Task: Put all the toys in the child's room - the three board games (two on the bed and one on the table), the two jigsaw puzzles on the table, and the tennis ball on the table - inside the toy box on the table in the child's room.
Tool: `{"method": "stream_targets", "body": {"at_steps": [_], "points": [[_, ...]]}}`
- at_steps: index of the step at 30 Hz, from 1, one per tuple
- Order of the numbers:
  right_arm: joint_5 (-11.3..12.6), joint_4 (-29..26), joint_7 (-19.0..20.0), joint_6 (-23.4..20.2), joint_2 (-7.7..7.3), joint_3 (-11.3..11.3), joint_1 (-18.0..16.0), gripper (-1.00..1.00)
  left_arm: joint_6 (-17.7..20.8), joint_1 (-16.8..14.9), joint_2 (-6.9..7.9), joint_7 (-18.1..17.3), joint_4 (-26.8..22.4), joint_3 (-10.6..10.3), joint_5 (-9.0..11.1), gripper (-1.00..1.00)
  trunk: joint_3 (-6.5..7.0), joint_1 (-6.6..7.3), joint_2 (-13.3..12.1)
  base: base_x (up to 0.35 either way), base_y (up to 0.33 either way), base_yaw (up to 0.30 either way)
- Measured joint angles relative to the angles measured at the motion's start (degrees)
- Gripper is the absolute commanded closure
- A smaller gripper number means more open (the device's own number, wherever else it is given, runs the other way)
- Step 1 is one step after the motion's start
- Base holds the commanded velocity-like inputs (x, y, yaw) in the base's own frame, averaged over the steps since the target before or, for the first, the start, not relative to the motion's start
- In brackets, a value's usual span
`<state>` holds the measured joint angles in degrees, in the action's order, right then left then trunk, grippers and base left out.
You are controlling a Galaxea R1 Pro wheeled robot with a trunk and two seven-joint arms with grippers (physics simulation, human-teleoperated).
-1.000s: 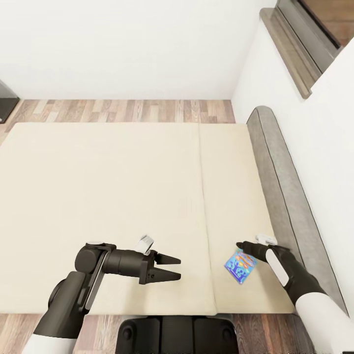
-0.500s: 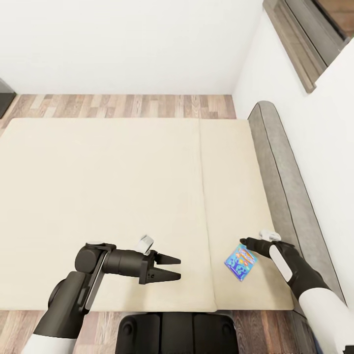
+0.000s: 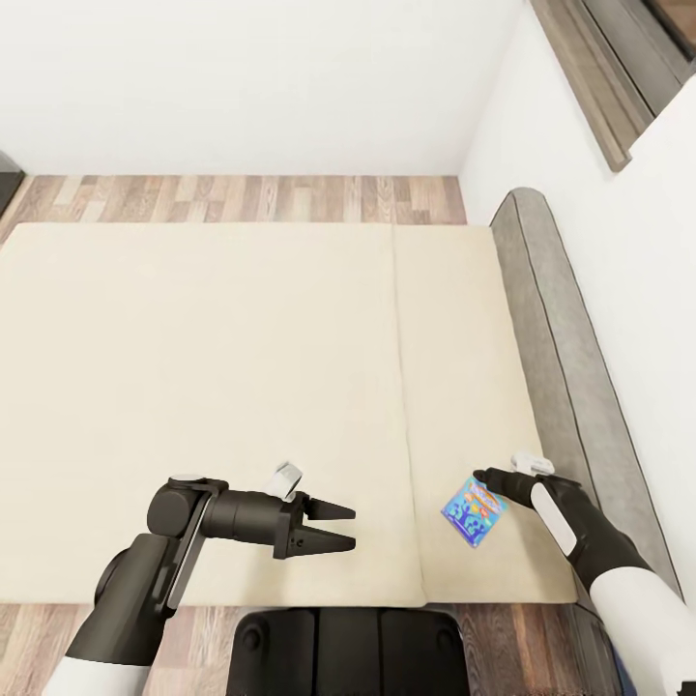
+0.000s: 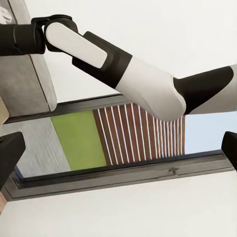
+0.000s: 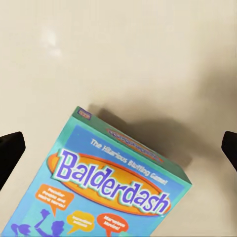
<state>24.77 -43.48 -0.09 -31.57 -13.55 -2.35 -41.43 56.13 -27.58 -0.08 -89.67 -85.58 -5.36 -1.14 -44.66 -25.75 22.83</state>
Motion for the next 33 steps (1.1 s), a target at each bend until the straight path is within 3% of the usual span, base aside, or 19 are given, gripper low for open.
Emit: {"method": "stream_targets", "body": {"at_steps": [33], "points": [[0.5, -0.3, 0.3, 0.1, 0.07, -0.2, 0.3, -1.00, 0.0, 0.0, 0.01, 0.0, 0.0, 0.0, 0.0, -1.00, -3.11, 0.04, 0.0, 0.000, 0.000, 0.000]]}}
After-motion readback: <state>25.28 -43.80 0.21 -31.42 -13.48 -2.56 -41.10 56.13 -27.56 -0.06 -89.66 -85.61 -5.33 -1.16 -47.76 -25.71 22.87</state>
